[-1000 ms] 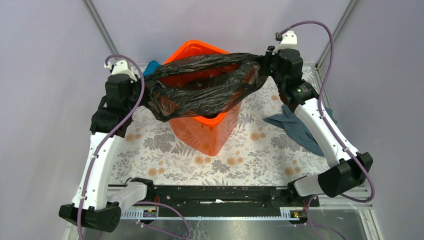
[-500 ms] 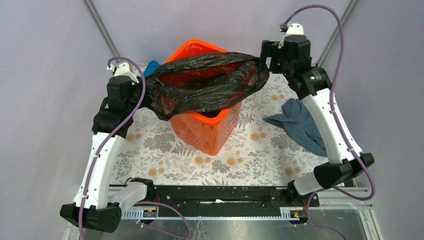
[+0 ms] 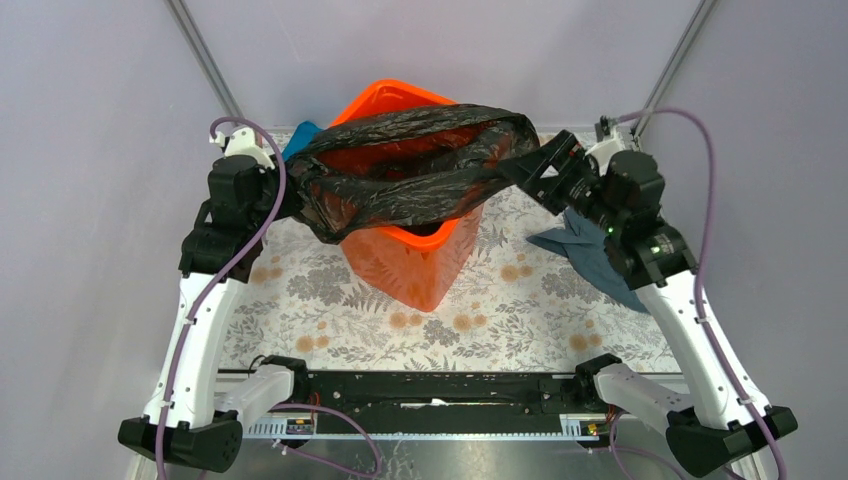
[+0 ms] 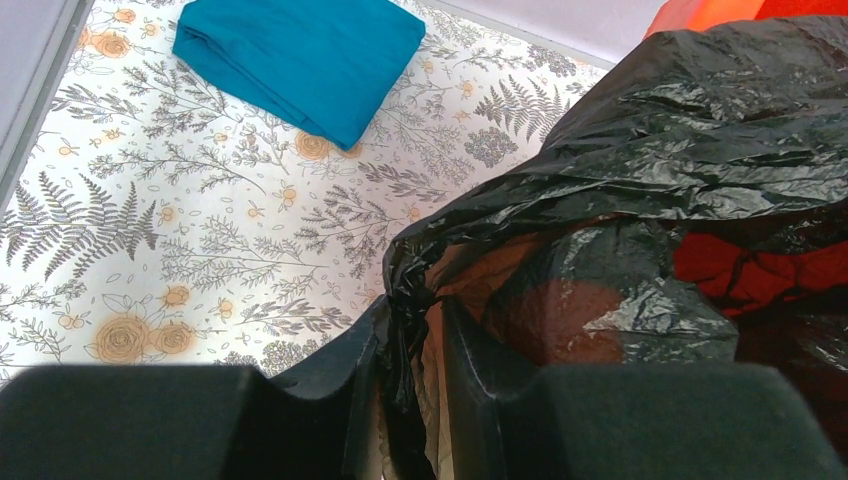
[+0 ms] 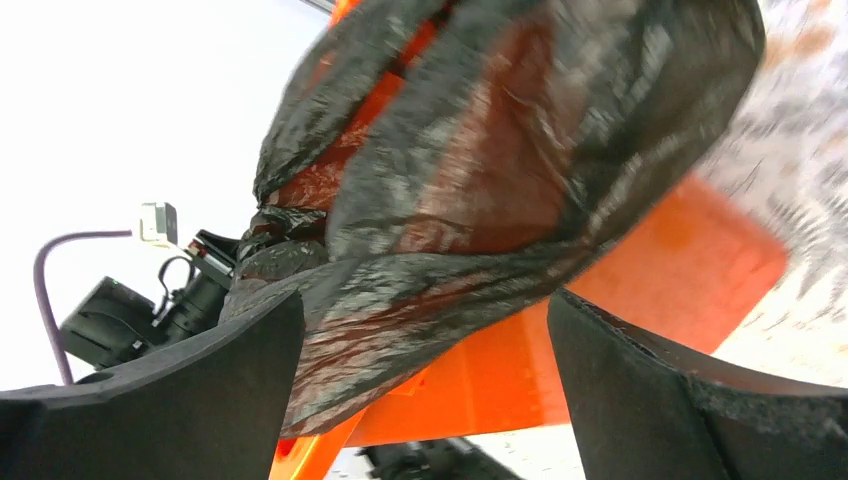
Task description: Put the trash bags into the trash bin
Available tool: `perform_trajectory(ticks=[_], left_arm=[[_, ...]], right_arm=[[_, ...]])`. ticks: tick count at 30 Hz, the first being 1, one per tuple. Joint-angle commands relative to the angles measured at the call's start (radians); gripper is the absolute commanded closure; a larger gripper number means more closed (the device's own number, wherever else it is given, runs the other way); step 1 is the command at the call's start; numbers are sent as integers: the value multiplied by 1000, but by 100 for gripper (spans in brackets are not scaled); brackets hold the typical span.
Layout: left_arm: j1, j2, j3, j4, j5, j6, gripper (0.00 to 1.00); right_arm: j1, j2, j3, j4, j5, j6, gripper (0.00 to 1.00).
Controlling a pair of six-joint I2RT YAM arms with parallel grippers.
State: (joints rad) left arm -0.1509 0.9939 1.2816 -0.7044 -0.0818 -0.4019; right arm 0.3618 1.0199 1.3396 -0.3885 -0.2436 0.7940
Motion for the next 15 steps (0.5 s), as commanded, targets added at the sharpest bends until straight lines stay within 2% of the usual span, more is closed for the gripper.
perform_trajectory(ticks=[1, 5, 6, 10, 12, 15], left_arm=[[-3, -24, 9, 39, 60, -17, 71], [-2, -30, 10, 36, 66, -24, 71], [-2, -32, 11, 36, 67, -26, 71], [-2, -31, 12, 34, 71, -26, 71], [-2, -31, 17, 31, 67, -23, 70], [-2, -31, 28, 24, 56, -18, 70]], right_arm=[[-1, -69, -185, 297, -74, 380, 5], [-1, -67, -260, 363, -99, 486, 13], [0, -62, -270, 378, -106, 507, 19], [0, -50, -276, 380, -103, 520, 32], [0, -53, -278, 413, -100, 519, 42], [0, -64, -279, 396, -100, 515, 50]])
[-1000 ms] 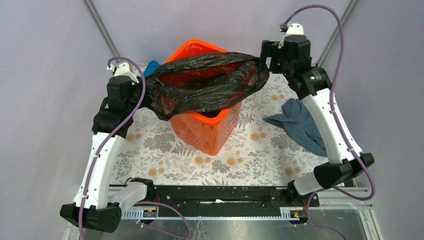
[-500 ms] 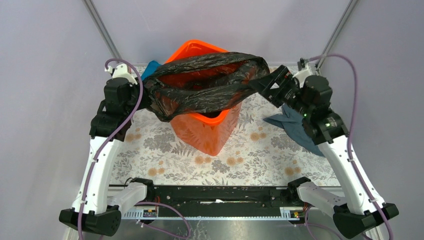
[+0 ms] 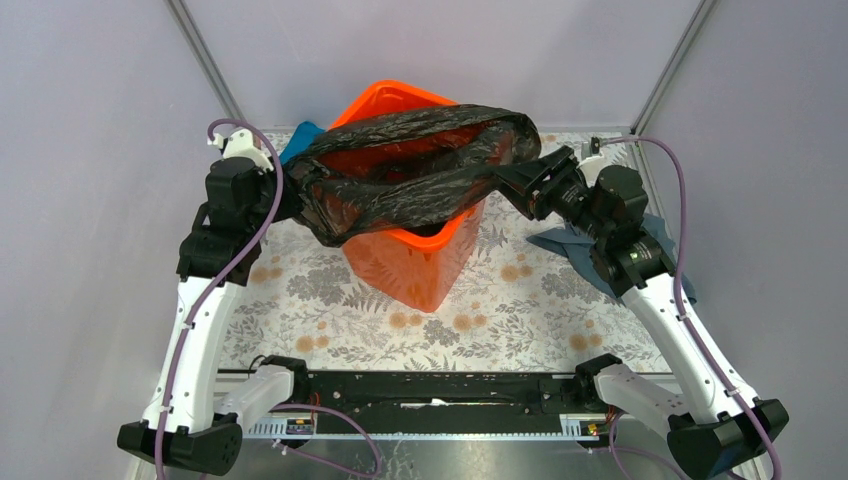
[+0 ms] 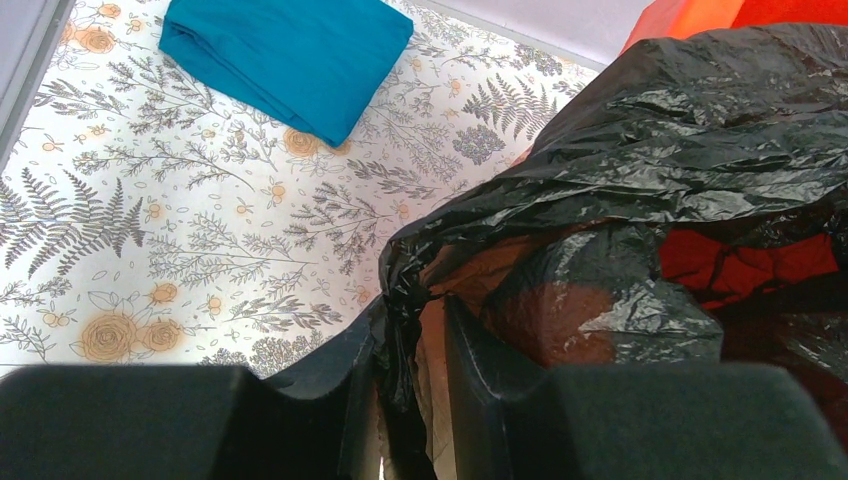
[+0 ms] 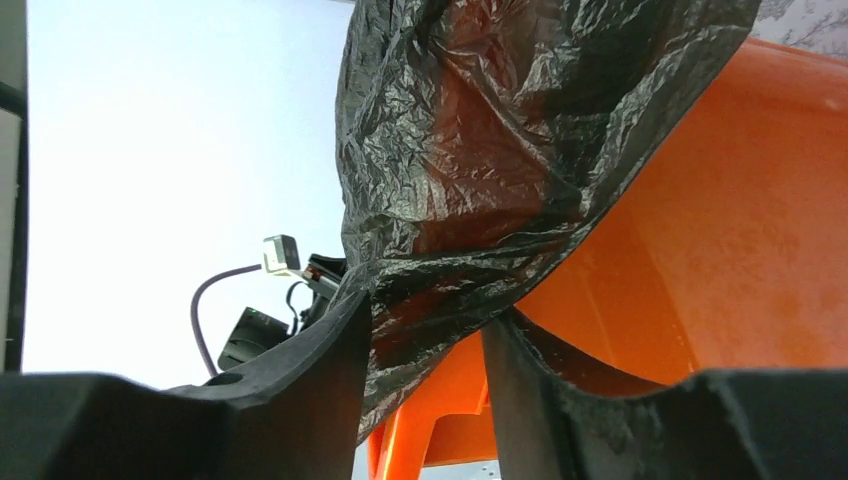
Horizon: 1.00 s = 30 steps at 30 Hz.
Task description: Put the trash bags into the trash bin
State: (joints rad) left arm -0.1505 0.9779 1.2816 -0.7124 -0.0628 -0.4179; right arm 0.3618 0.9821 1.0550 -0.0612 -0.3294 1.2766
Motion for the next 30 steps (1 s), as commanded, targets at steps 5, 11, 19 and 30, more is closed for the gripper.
perform_trajectory(ticks=[5, 11, 19, 30], left_arm=[[-3, -10, 52, 25, 28, 6, 58], [-3, -5, 112, -22, -32, 33, 49], [-3, -20, 176, -50, -66, 47, 39], [-3, 38, 164, -2, -100, 59, 82]], right_arm=[[0, -48, -16, 69, -15, 31, 76], [0, -85, -31, -42, 2, -33, 91], [0, -109, -57, -80, -9, -102, 91], [0, -130, -67, -117, -50, -311, 97]])
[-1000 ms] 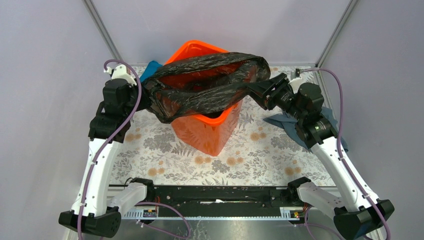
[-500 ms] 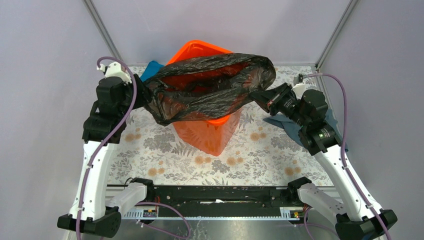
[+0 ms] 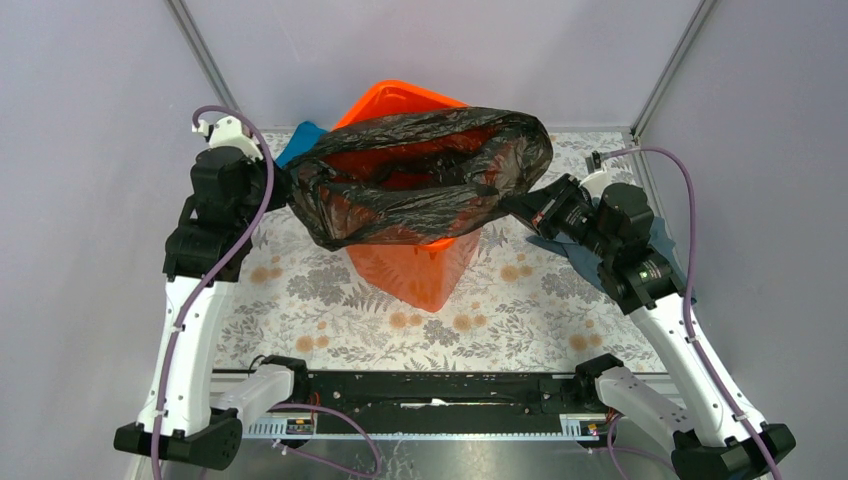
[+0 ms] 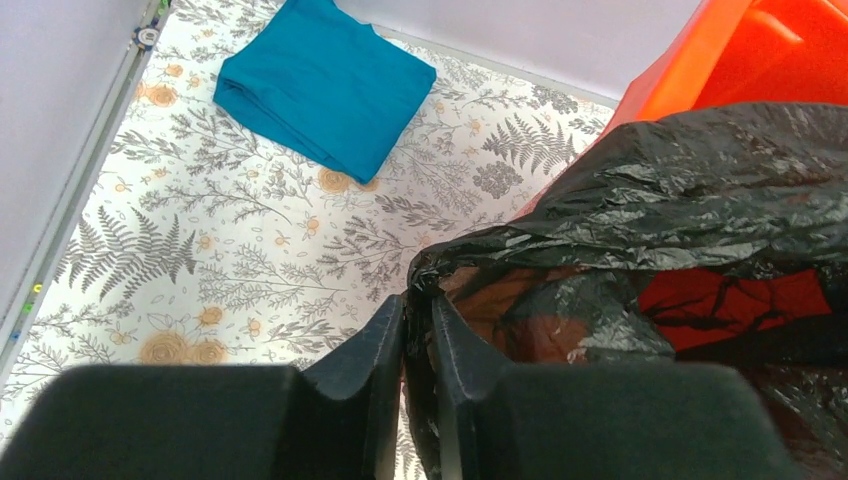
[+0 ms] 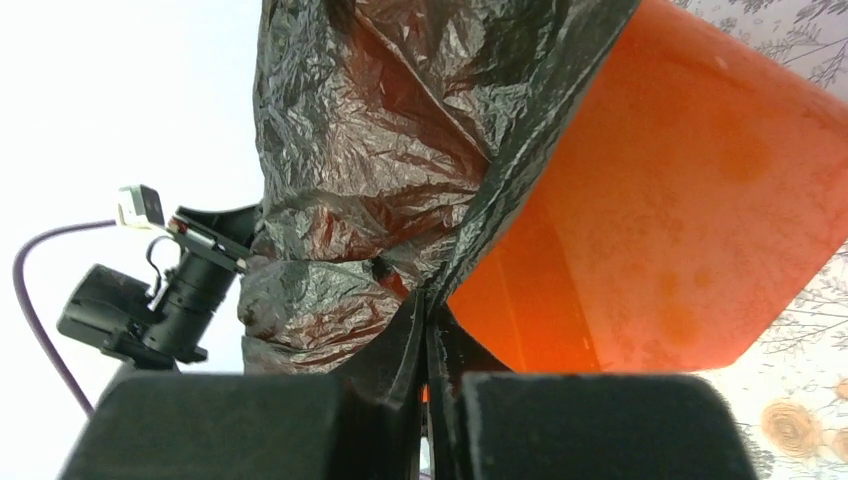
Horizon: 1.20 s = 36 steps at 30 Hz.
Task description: Put the trash bags into the trash bin
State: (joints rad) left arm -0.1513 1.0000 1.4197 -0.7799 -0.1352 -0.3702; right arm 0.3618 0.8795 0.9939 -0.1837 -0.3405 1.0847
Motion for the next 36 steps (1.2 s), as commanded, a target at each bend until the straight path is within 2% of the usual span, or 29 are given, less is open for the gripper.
perform_trajectory(ticks=[1, 4, 5, 10, 16, 24, 29, 32, 36], left_arm=[[-2, 17, 27, 67, -34, 15, 87], [-2, 18, 32, 72, -54, 20, 99], [-2, 18, 38, 71, -59, 23, 100], [-2, 8, 57, 101, -130, 36, 100], [-2, -27, 28, 209, -178, 43, 100], [-2, -52, 27, 293, -179, 40, 100], [-1, -81, 60, 306, -166, 50, 100], [-2, -141, 22, 374, -127, 58, 100], [-2, -285, -113, 489, -123, 60, 100]], right_arm=[[0, -31, -9, 2, -41, -135, 98], [0, -33, 0, -43, -41, -196, 100], [0, -32, 4, -62, -39, -221, 100], [0, -29, 7, -158, -49, -332, 100], [0, -62, -37, -197, -69, -396, 100], [-1, -84, -40, -232, -54, -461, 100], [0, -100, 24, -291, -37, -501, 100], [0, -122, 26, -283, -48, -503, 100], [0, -141, -16, -273, -61, -503, 98]])
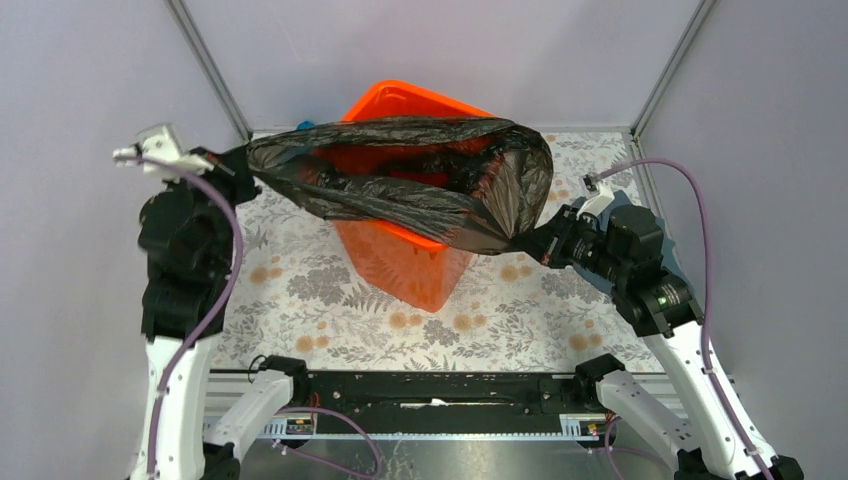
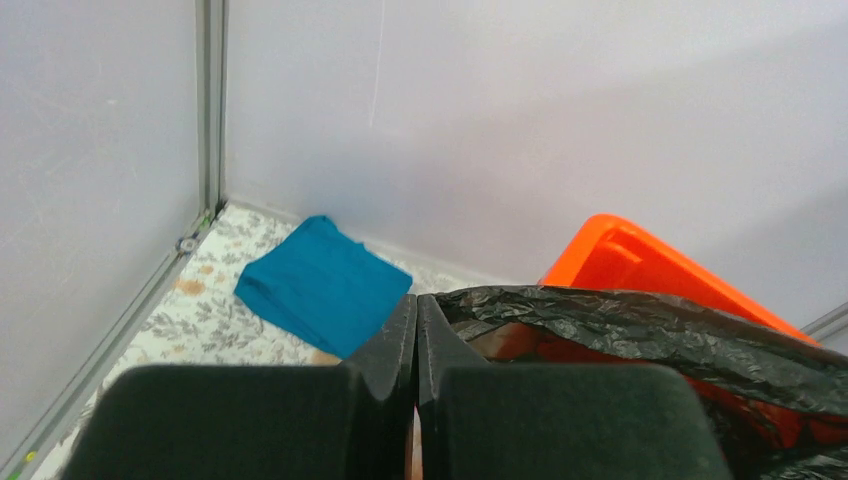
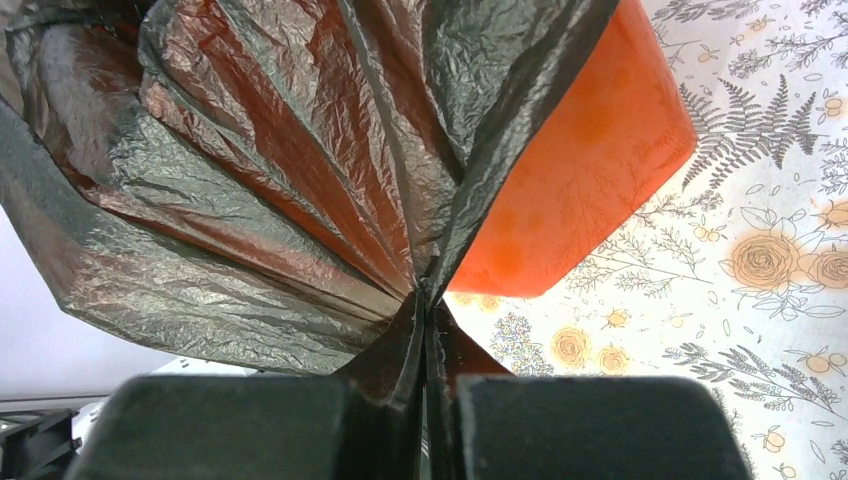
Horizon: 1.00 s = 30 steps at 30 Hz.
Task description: Put the trash bags into the trash bin
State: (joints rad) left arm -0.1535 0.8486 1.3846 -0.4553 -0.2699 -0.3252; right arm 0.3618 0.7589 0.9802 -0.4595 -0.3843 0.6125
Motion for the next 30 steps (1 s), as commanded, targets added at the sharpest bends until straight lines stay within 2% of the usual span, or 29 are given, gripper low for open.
perform_trajectory(ticks=[1, 3, 4, 5, 6, 8, 9, 10, 15, 18, 23, 28, 30], left_arm=[[0, -162, -106, 182, 17, 15, 100], [0, -203, -132, 181, 17, 4, 99], [0, -209, -124, 159, 10, -11, 95], [0, -203, -103, 109, -4, -42, 87], [0, -187, -67, 36, -13, -82, 76], [0, -144, -7, -103, 19, -174, 44], [0, -121, 15, -151, 59, -194, 33], [0, -103, 31, -201, 98, -217, 29], [0, -66, 85, -365, 231, -264, 22], [1, -84, 114, -438, 234, -280, 22], [1, -93, 167, -571, 197, -377, 21], [0, -66, 181, -701, 239, -518, 22], [0, -77, 158, -707, 241, -567, 23]], right_arm=[[0, -21, -10, 2, -28, -30, 98], [0, -30, -27, 19, -51, -14, 95], [0, -35, -35, 34, -63, 0, 91], [0, -38, -42, 52, -78, 19, 82], [0, -38, -45, 74, -94, 46, 73], [-1, -32, -52, 138, -146, 134, 63], [0, -29, -57, 176, -173, 176, 57], [0, -30, -62, 205, -189, 218, 48], [0, -55, -69, 247, -200, 336, 14], [0, -88, -107, 268, -186, 431, 1], [0, -123, -193, 300, -186, 627, 0], [0, -151, -208, 270, -178, 719, 0], [0, -163, -212, 272, -166, 754, 0]])
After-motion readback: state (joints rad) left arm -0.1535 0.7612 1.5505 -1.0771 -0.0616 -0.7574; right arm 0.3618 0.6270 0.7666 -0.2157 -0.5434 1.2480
